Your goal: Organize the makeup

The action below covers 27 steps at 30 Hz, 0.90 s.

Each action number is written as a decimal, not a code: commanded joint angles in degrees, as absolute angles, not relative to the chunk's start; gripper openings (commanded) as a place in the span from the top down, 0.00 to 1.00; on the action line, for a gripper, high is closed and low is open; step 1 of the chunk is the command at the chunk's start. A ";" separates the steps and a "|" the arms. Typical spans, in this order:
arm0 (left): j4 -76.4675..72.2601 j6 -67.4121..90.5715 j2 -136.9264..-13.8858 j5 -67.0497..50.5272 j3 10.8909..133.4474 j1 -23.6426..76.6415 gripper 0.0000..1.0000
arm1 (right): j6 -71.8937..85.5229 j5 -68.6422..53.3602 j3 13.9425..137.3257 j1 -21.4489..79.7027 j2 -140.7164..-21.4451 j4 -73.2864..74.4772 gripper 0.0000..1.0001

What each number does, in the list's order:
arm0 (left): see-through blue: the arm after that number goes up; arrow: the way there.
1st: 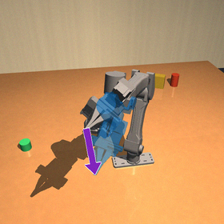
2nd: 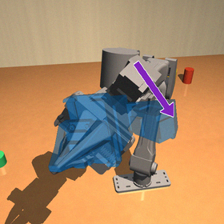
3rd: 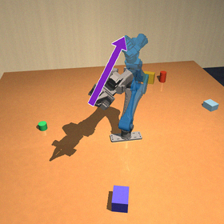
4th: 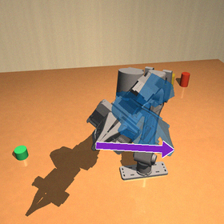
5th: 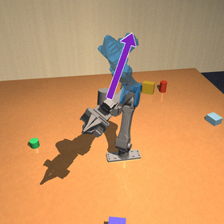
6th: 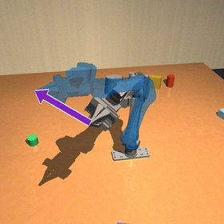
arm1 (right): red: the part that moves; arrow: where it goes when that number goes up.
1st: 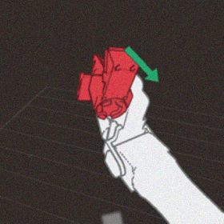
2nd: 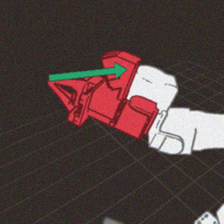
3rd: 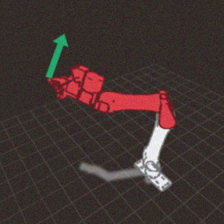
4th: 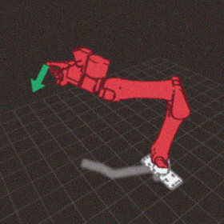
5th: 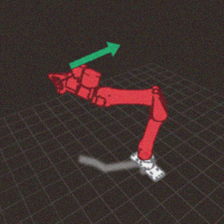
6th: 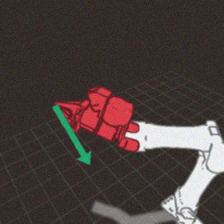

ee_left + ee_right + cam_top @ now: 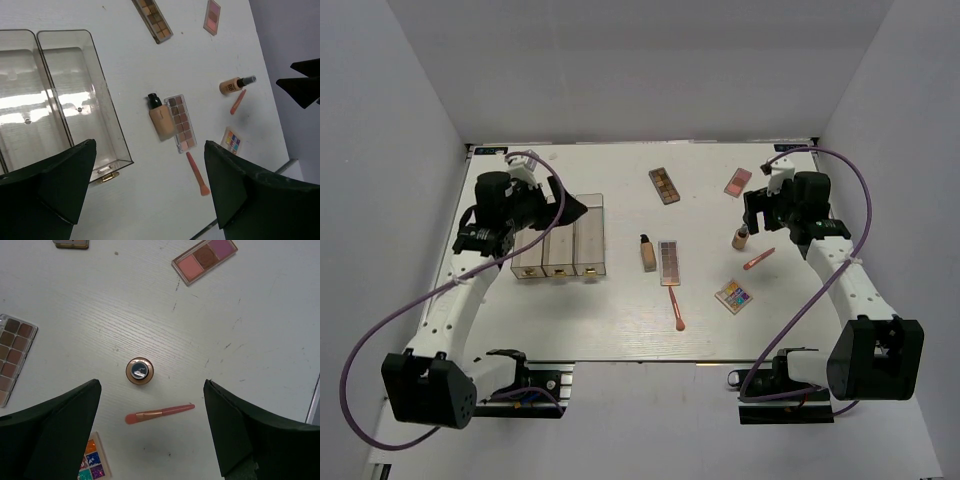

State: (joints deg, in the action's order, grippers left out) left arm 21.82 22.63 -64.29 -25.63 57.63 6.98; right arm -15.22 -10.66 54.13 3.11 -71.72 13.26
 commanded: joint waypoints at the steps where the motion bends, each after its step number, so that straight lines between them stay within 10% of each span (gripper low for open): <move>1: 19.07 23.55 -65.21 -30.24 60.73 8.26 0.02 | -18.53 -12.91 57.39 2.99 -71.46 14.50 0.11; 19: 28.01 25.48 -89.89 -16.80 81.90 31.45 0.09 | -32.17 -24.70 59.69 2.81 -72.17 25.67 0.11; 23: 34.26 26.37 -95.86 -9.68 87.44 36.64 0.18 | -29.98 -23.82 56.78 2.90 -70.58 23.03 0.44; 27: 42.08 29.78 -102.03 -0.89 93.59 40.42 0.40 | -27.78 -22.07 55.72 2.90 -69.96 21.19 0.43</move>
State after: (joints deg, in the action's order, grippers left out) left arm 34.04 27.33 -100.20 -9.58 89.43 38.61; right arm -29.78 -22.68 56.29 3.05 -71.66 23.94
